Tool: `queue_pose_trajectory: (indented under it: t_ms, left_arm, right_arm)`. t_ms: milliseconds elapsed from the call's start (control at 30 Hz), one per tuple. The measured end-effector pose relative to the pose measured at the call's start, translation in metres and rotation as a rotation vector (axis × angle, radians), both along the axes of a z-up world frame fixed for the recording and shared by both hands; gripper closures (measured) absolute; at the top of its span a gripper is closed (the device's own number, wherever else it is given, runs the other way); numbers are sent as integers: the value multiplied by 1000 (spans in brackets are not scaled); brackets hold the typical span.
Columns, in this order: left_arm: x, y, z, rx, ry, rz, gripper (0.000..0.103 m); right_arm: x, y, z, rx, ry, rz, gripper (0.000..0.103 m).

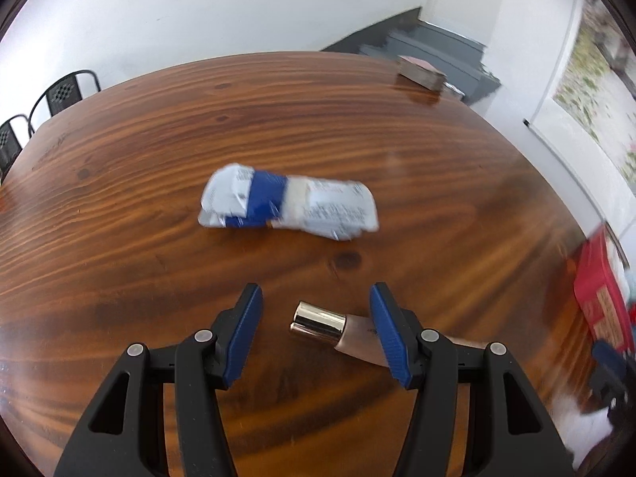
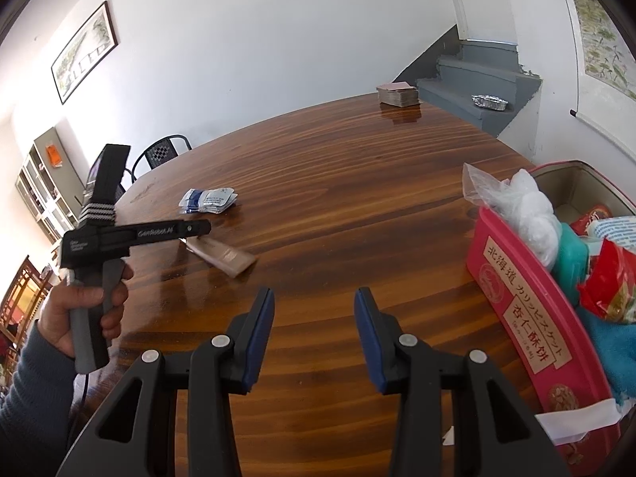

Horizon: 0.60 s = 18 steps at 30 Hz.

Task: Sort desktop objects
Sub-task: 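Move the left gripper to the beige cosmetic tube and close around it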

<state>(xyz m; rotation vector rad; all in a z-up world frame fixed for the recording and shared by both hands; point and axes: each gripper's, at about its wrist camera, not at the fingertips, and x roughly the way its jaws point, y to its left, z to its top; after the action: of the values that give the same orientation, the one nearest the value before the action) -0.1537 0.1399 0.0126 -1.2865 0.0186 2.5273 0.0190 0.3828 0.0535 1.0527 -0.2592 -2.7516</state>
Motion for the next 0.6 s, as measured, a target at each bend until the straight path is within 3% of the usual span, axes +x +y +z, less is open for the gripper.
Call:
queue_pose_trajectory:
  t_ms: [233,600]
  left_arm:
    - [38,-6,3,-28,2,-44,43]
    - [71,-16,5,19,-50,55,43]
  right_arm:
    - [-1,0,-3,-10,-17,4,57]
    - [4,-3,-1,8,7,14,57]
